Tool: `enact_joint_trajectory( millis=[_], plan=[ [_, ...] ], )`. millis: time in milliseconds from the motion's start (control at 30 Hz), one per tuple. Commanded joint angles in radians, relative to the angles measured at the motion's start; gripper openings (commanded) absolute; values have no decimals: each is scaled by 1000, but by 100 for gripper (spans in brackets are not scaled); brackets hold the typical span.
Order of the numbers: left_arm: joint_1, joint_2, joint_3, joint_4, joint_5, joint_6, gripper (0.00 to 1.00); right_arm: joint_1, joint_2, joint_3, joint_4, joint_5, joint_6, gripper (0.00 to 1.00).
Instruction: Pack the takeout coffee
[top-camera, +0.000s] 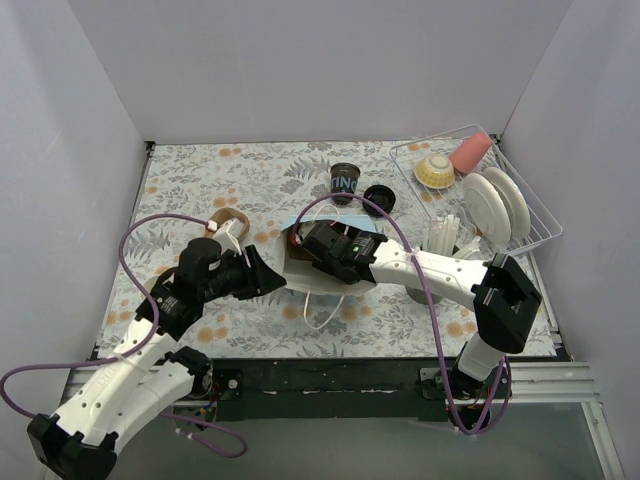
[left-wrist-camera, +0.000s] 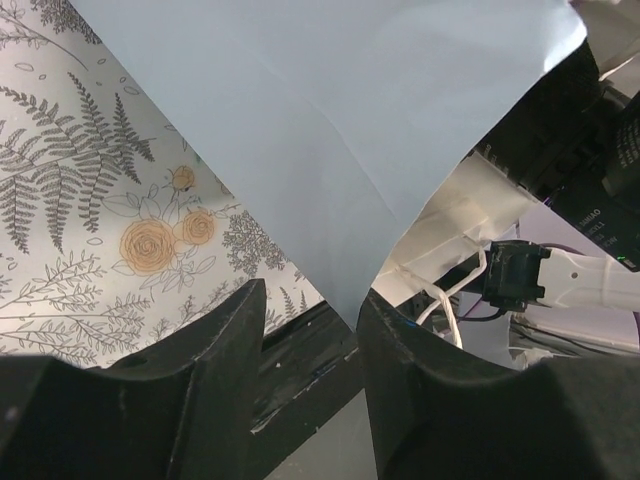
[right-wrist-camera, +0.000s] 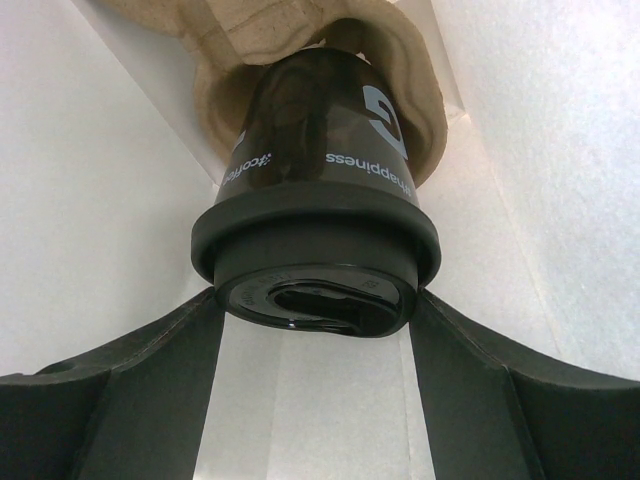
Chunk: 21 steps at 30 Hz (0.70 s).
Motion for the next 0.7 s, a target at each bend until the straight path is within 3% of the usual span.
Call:
enact_joint_trajectory(
  millis=[0,233,367,500,667],
  plan=[
    [-4,28,36,37,-17,29,41,-9,-7,10,-29,39,19,36],
    [-4,79,48,100,-3,63,41,-9,-4,-4,13,37,-1,36],
    [-4,83,44,117,23,70,27,-10,-1,-18,34,29,-6,36],
    [-4,76,39,128,51,67,6,-16,9,-29,64,39,-12,38],
    [-4,60,24,131,71,40,0,-39,42,-27,81,42,-16,42]
  ],
)
